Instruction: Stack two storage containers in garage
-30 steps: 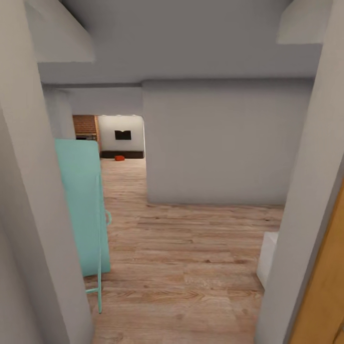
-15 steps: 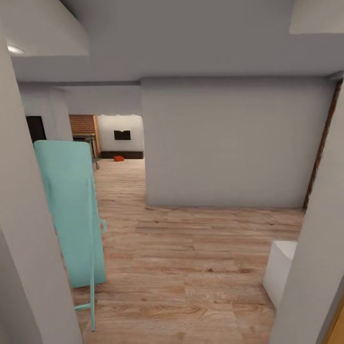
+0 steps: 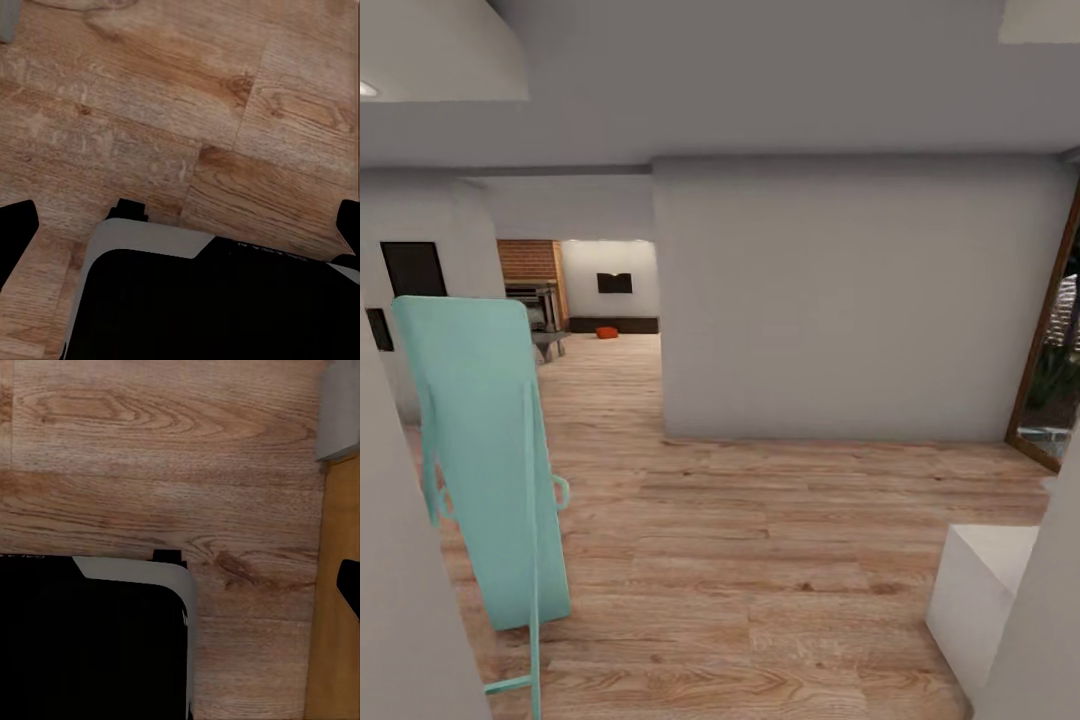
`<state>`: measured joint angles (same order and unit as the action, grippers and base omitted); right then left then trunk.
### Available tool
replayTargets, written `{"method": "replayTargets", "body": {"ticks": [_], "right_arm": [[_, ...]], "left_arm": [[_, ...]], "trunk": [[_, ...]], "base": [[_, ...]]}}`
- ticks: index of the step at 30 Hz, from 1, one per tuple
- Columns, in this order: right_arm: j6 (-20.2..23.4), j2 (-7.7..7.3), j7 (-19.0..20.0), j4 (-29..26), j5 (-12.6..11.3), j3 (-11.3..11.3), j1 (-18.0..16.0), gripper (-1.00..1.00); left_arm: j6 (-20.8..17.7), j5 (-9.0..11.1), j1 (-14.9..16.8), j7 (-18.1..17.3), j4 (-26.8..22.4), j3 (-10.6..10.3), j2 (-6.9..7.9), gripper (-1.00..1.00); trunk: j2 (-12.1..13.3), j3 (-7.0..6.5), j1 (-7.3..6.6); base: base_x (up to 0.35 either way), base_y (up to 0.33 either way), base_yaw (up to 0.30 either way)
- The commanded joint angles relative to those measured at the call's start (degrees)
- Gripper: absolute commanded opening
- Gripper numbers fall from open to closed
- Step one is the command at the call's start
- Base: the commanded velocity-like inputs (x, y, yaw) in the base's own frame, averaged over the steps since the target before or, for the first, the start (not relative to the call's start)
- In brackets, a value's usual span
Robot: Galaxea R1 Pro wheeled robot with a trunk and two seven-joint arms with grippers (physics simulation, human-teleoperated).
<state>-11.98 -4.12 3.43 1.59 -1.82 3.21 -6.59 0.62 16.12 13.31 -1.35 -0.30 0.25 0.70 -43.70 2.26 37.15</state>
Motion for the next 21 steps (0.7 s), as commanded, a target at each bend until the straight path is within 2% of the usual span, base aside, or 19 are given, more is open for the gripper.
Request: {"method": "replayTargets", "body": {"ticks": [1,21], "right_arm": [[-0.3,-0.01,0.2,0.2,-0.2,0.3,-0.1,1.0],[-0.3,-0.01,0.2,0.2,-0.2,0.3,-0.1,1.0]], "left_arm": [[0.1,0.3,0.0,-0.1,0.0,0.0,0.01,1.0],[0.1,0.3,0.0,-0.1,0.0,0.0,0.02,1.0]], "trunk": [[-0.1,0.1,0.05],[-0.1,0.1,0.05]], "base": [[0.325,0.0,0.0],[0.325,0.0,0.0]]}}
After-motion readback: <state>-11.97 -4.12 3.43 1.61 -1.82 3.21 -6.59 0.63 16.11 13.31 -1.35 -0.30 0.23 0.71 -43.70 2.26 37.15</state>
